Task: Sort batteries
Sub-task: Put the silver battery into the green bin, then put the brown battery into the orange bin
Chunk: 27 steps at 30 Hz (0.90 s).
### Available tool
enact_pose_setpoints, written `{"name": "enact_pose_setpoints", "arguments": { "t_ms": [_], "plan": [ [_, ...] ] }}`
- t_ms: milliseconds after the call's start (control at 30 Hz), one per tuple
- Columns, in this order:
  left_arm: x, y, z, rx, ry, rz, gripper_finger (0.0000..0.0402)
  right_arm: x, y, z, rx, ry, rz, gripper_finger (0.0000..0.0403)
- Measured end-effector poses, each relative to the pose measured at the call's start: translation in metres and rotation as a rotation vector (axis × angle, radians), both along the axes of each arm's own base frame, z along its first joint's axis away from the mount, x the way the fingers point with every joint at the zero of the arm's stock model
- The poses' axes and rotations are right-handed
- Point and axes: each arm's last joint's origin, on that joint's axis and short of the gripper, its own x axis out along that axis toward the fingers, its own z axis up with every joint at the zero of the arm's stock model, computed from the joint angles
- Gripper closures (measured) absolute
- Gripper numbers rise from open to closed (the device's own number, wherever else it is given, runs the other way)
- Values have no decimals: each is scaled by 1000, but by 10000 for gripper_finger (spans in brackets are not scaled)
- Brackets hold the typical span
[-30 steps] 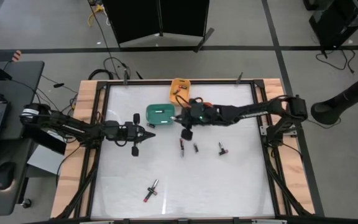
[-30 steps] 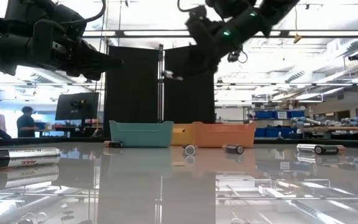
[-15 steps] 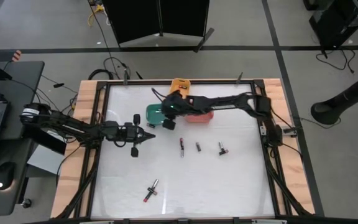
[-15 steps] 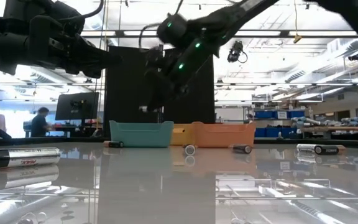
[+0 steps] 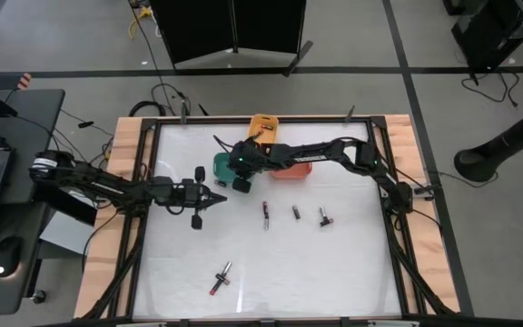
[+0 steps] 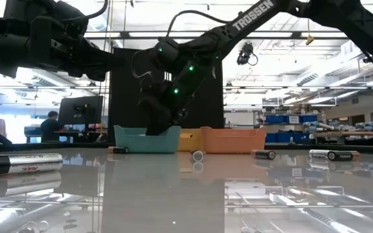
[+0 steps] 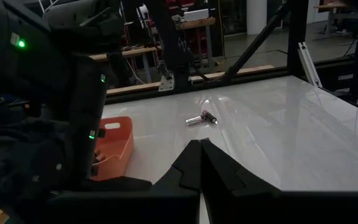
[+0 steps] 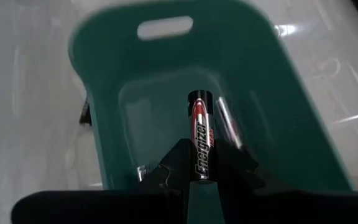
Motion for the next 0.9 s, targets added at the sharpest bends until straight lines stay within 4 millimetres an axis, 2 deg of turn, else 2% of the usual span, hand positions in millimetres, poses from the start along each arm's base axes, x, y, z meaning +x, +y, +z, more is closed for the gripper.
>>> {"name": "enact_pose_setpoints", "arguments": {
  "t_ms": [200, 333, 600, 700, 767, 900],
  "plan": [
    [0, 0, 0, 0, 0, -1, 392, -1, -4, -8, 37, 17, 2, 325],
    [0, 0, 0, 0, 1, 0, 392, -1, -4, -8, 45, 12, -9, 307],
    [0, 0, -6, -2, 59, -1, 392, -3, -3, -5, 38, 25, 3, 302],
    [-1, 0, -9, -22, 93, 9, 392, -5, -2, 8, 18, 22, 22, 302],
    [-1, 1, -12, -30, 125, 18, 392, -9, 1, 24, -1, 21, 30, 307],
    [-1, 1, -19, -38, 218, 28, 392, -22, 17, 60, -77, 52, 61, 347]
  ]
}}
